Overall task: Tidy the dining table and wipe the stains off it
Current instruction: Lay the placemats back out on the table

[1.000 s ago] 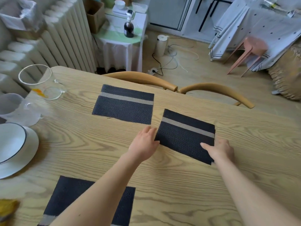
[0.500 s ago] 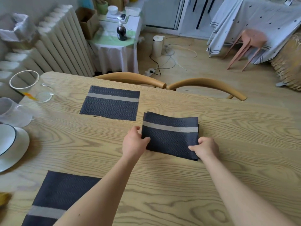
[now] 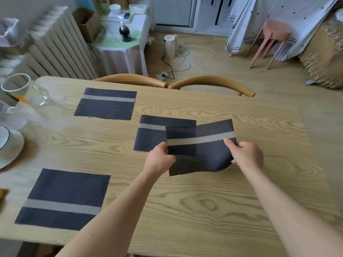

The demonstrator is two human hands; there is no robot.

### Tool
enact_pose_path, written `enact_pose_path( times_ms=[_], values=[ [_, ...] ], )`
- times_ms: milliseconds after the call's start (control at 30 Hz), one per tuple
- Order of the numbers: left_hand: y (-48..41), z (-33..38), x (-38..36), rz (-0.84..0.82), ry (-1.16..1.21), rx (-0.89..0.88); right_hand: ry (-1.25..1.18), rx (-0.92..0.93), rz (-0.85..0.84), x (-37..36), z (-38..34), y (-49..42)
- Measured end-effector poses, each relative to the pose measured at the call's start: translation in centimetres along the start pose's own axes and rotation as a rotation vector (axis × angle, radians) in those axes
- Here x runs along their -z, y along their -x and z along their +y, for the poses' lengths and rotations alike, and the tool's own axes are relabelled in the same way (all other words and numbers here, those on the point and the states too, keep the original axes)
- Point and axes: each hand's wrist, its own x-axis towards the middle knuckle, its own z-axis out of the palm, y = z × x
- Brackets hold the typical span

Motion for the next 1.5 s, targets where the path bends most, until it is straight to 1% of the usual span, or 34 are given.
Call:
enact_pose_path(
  times_ms=[67, 100, 133, 167, 200, 233, 267, 300, 333, 400, 467, 500, 533, 567, 600, 633, 667, 733, 767, 800, 833, 867, 900, 967, 1033, 1100, 1200, 1267, 1300, 1367, 1400, 1433, 1467, 1500],
  values=[
    [0.8, 0.2, -1.4, -0.093, 0.009, 0.010, 0.028, 0.057, -0.055, 0.8, 1.4, -0.4],
    [1.6, 0.5, -2.4, -0.104, -0.002, 0.022, 0.032, 0.107, -0.114, 1.5, 2.3, -0.5],
    [2.1, 0.7, -3.1, -0.074, -0.020, 0.027, 0.015, 0.161, -0.167, 2.0, 2.9, -0.8],
    [2.4, 0.7, -3.7, 0.002, -0.029, 0.023, -0.013, 0.202, -0.211, 2.3, 2.9, -1.1],
    [3.1, 1.1, -4.2, 0.113, -0.019, 0.000, -0.042, 0.239, -0.238, 3.2, 2.6, -1.3],
    [3.5, 1.5, -4.4, 0.230, 0.001, -0.053, -0.060, 0.276, -0.263, 4.0, 1.8, -1.4],
    [3.8, 2.2, -4.3, 0.311, 0.016, -0.130, -0.069, 0.321, -0.304, 5.0, 0.8, -1.3],
    [3.9, 2.9, -4.1, 0.339, 0.003, -0.220, -0.056, 0.383, -0.338, 5.8, -0.4, -1.2],
    [4.0, 3.9, -3.9, 0.315, -0.024, -0.306, -0.034, 0.462, -0.369, 6.6, -1.6, -1.0],
    [4.2, 6.1, -3.7, 0.211, -0.071, -0.432, 0.039, 0.609, -0.404, 7.7, -3.6, -0.6],
    [4.6, 8.3, -3.9, 0.178, -0.055, -0.464, 0.085, 0.688, -0.384, 8.3, -4.3, -0.7],
    [4.8, 9.2, -3.9, 0.203, -0.005, -0.449, 0.061, 0.689, -0.356, 8.4, -4.3, -1.0],
    [5.1, 9.9, -4.0, 0.233, 0.099, -0.414, -0.004, 0.660, -0.322, 8.6, -4.0, -1.5],
    [5.2, 10.3, -4.1, 0.255, 0.245, -0.347, -0.091, 0.600, -0.298, 8.6, -3.5, -2.1],
    [5.2, 10.5, -4.0, 0.252, 0.434, -0.241, -0.163, 0.523, -0.305, 8.7, -2.7, -2.8],
    [5.2, 10.6, -3.9, 0.227, 0.645, -0.113, -0.195, 0.441, -0.354, 8.7, -1.8, -3.3],
    [5.0, 10.3, -3.9, 0.186, 0.837, 0.022, -0.206, 0.357, -0.447, 8.5, -0.7, -3.6],
    [4.8, 9.6, -4.2, 0.101, 1.117, 0.203, -0.270, 0.205, -0.669, 7.6, 1.5, -3.6],
    [4.7, 9.1, -4.4, 0.061, 1.211, 0.242, -0.313, 0.152, -0.746, 7.0, 2.3, -3.2],
    [4.8, 8.6, -4.8, 0.032, 1.262, 0.265, -0.334, 0.123, -0.786, 6.4, 3.0, -2.9],
    [5.0, 8.1, -5.2, 0.024, 1.266, 0.279, -0.330, 0.112, -0.803, 5.6, 3.5, -2.5],
    [5.3, 7.6, -5.6, 0.046, 1.214, 0.279, -0.302, 0.117, -0.807, 4.9, 3.9, -2.2],
    [5.6, 7.0, -5.7, 0.115, 1.106, 0.277, -0.253, 0.135, -0.801, 4.1, 4.2, -1.9],
    [6.0, 5.4, -5.6, 0.329, 0.913, 0.294, -0.149, 0.168, -0.800, 2.8, 4.6, -1.5],
    [6.2, 3.4, -4.7, 0.496, 0.898, 0.368, -0.111, 0.173, -0.803, 1.7, 4.6, -1.2],
    [5.9, 1.3, -3.8, 0.547, 0.921, 0.456, -0.098, 0.164, -0.778, 0.7, 4.5, -1.0],
    [5.6, -0.5, -2.7, 0.547, 0.850, 0.513, -0.064, 0.156, -0.716, -0.8, 4.3, -0.4],
    [5.8, -1.0, -2.6, 0.502, 0.788, 0.491, 0.029, 0.227, -0.674, -1.5, 4.0, 0.5],
    [6.0, -1.4, -2.8, 0.465, 0.725, 0.466, 0.092, 0.306, -0.651, -1.8, 3.8, 1.2],
    [6.5, -2.2, -3.1, 0.344, 0.468, 0.408, 0.250, 0.543, -0.621, -2.7, 3.9, 3.0],
    [6.7, -2.6, -3.3, 0.221, 0.301, 0.397, 0.350, 0.667, -0.628, -3.2, 4.3, 3.8],
    [7.1, -3.0, -3.4, 0.065, 0.162, 0.401, 0.460, 0.772, -0.646, -3.9, 4.9, 4.7],
    [7.5, -3.1, -3.6, -0.088, 0.062, 0.397, 0.552, 0.840, -0.659, -4.2, 5.6, 5.1],
    [7.8, -3.4, -3.7, -0.169, -0.018, 0.373, 0.615, 0.872, -0.663, -4.3, 6.4, 5.4]
  ],
)
